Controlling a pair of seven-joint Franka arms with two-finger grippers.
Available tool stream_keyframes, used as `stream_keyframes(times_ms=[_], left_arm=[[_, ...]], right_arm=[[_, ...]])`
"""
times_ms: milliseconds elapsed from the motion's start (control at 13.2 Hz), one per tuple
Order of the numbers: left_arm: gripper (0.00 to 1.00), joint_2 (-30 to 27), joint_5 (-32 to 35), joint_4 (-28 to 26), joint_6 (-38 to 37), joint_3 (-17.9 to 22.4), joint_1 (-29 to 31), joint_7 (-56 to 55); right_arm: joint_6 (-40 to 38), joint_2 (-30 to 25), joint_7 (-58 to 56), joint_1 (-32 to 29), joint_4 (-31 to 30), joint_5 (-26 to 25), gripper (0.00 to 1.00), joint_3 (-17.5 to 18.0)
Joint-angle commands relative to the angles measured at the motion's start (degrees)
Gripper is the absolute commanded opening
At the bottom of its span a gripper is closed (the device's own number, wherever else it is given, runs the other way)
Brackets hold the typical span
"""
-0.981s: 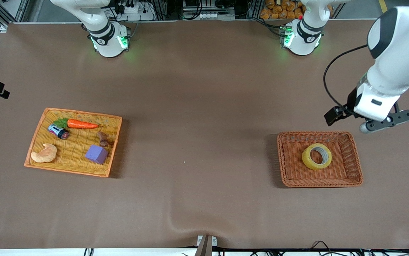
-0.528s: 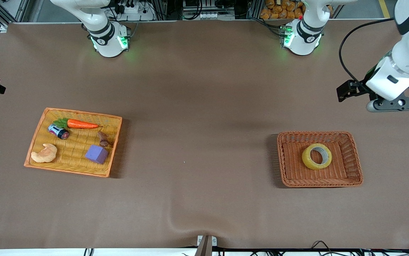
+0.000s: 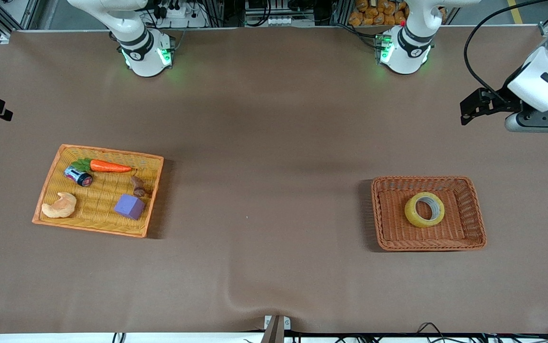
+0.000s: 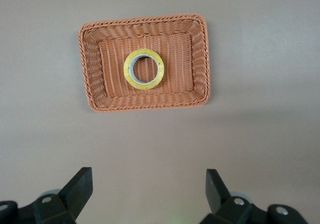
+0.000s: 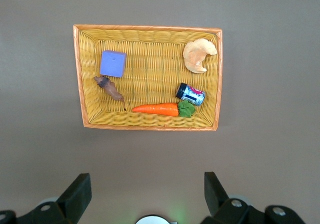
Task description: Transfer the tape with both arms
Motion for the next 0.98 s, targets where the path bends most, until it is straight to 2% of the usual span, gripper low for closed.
stream_keyframes(times_ms=[0, 377, 528, 679, 906], left_arm=[[1.0, -1.6, -0.7, 0.2, -1.2, 0.9, -0.4, 3.8], [1.0, -2.6, -1.0, 0.3, -1.2, 0.9, -0.2, 4.2], [1.0, -2.9, -1.1, 0.3, -1.2, 0.9, -0.2, 4.0], [1.0, -3.2, -1.2, 0.1, -1.4, 0.9, -0.2, 3.7], [1.0, -3.4, -1.5, 0.0, -1.8, 1.0, 0.0, 3.4]], right_arm=[[-0.9, 0.0, -0.1, -0.4, 0.6, -0.1, 1.0, 0.7], [-1.1, 0.1, -0.4, -0.9, 0.6, 0.1, 1.0, 0.6], [-1.7, 0.1, -2.7, -3.2, 0.6, 2.9, 1.0, 0.4], [-1.5, 0.1, -2.7, -2.7, 0.6, 3.0, 1.0, 0.7], [-1.5, 0.0, -2.3, 0.5, 0.6, -0.3, 1.0, 1.1]])
